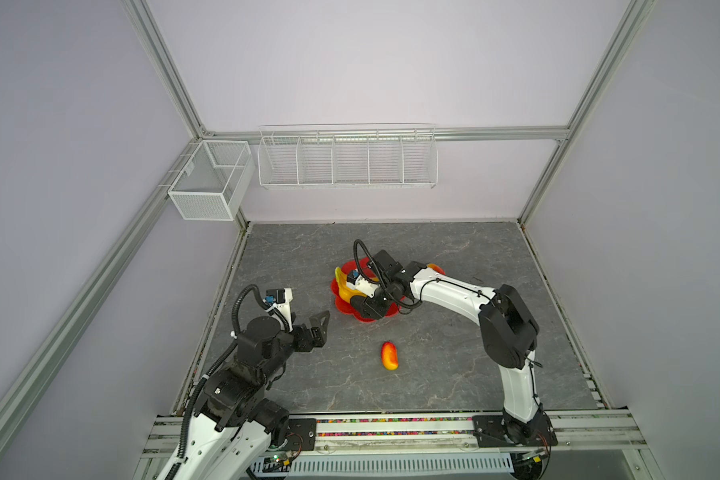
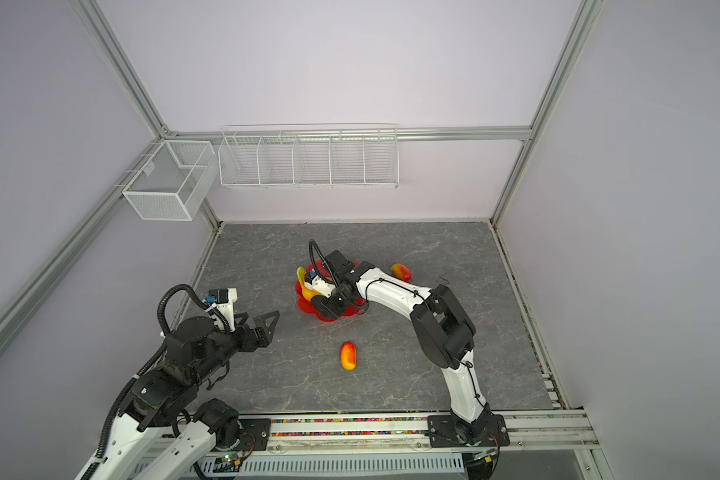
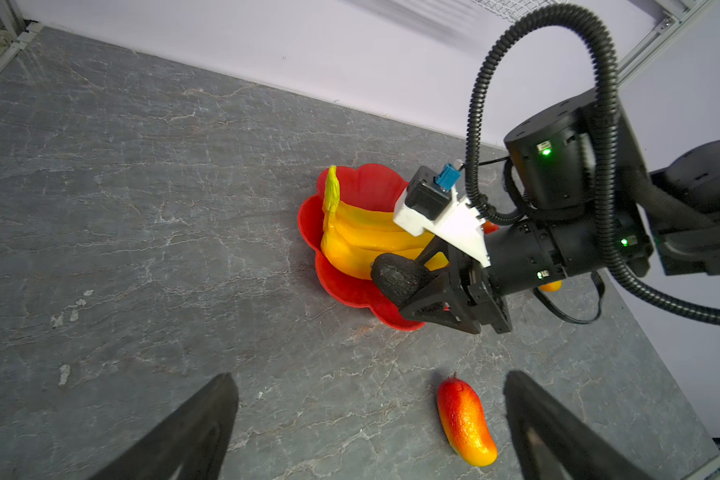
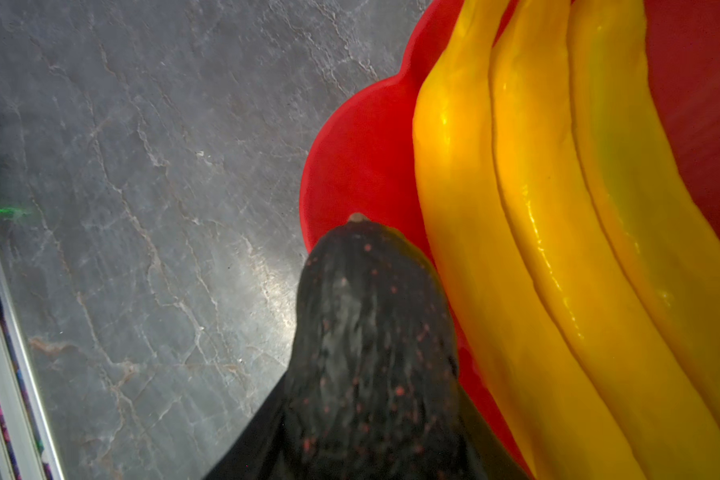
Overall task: Place and organize the fake fruits in the fruit bowl
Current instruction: 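Carry the avocado into the bowl beside the bananas and release it with the right gripper, then grasp the mango nearest the robot with the right gripper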
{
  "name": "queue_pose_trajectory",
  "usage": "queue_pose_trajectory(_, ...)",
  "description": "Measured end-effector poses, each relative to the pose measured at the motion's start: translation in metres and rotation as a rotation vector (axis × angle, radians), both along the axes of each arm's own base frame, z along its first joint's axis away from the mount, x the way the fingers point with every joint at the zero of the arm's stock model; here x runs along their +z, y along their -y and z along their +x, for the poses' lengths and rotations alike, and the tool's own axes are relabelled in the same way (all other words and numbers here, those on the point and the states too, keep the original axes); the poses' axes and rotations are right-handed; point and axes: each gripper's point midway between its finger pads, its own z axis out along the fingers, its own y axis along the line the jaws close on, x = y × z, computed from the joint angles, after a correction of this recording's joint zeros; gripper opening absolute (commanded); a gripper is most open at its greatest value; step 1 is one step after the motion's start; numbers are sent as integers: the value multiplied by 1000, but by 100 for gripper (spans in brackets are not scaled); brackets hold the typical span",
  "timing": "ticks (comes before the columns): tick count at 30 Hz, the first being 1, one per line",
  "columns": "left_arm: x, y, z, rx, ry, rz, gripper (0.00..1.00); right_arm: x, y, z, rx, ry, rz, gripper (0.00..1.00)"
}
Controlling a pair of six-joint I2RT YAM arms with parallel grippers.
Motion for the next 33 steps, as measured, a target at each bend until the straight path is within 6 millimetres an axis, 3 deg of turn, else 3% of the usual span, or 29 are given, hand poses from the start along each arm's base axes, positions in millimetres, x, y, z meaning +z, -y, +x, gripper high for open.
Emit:
queue_pose_trajectory(9, 0, 1, -1, -4, 0, -3, 99, -17, -3, 13, 9, 19, -54, 50)
queue_pose_trajectory(22, -1, 2, 0, -11, -7, -2, 99, -18, 3, 18, 1, 48, -91, 78)
queue_pose_trajectory(27, -7, 10, 1, -43, -36, -3, 99, 24, 16, 14, -59, 112, -46, 85)
queue_pose_trajectory(31, -25, 27, 6, -104, -121, 8, 99, 79, 54, -7, -246, 135, 30, 84)
queue_pose_trajectory(33, -39, 37, 8, -143, -184, 16, 99, 94, 73, -23, -358, 106, 75, 84)
